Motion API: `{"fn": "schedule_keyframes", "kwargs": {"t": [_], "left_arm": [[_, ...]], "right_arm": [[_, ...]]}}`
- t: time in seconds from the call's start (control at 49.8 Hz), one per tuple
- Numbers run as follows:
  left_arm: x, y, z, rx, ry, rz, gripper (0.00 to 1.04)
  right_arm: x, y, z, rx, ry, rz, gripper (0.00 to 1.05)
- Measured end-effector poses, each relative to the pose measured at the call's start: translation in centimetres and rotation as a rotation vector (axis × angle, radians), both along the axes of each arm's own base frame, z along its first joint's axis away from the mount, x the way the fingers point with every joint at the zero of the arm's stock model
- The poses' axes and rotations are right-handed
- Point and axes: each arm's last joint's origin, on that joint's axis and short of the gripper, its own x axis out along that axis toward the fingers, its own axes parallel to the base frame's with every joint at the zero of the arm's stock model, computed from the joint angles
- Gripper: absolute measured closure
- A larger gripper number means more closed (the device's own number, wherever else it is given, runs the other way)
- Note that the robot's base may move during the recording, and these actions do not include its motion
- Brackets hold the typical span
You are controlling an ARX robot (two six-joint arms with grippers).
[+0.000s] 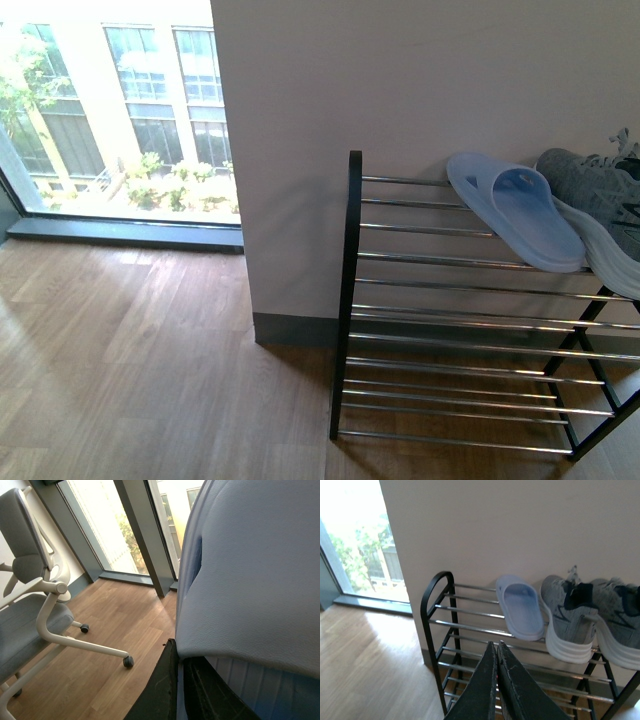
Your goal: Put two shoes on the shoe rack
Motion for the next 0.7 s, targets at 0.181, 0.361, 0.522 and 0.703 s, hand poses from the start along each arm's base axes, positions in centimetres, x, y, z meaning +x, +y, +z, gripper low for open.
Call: {"fn": "schedule_keyframes", "kwargs": {"t": [0.181,0.361,0.522,0.703], "left_arm": [[0.0,0.0,0.0,0.0,0.0,0.0,1.03],[0.0,0.0,0.0,0.0,0.0,0.0,1.03],[0.0,0.0,0.0,0.0,0.0,0.0,1.03],[0.0,0.01,0.0,0.0,-0.001,0.004,1.03]], "right_arm": [[-0.37,0.01,0.17,0.0,-0.028,0.001,1.03],[-0.39,0.01,0.19,0.0,-0.03,0.001,0.83],[-0.39,0.01,0.19,0.0,-0.03,0.001,0.49],[-0.39,0.02,0.18,0.0,-0.03,0.005,0.11]]}}
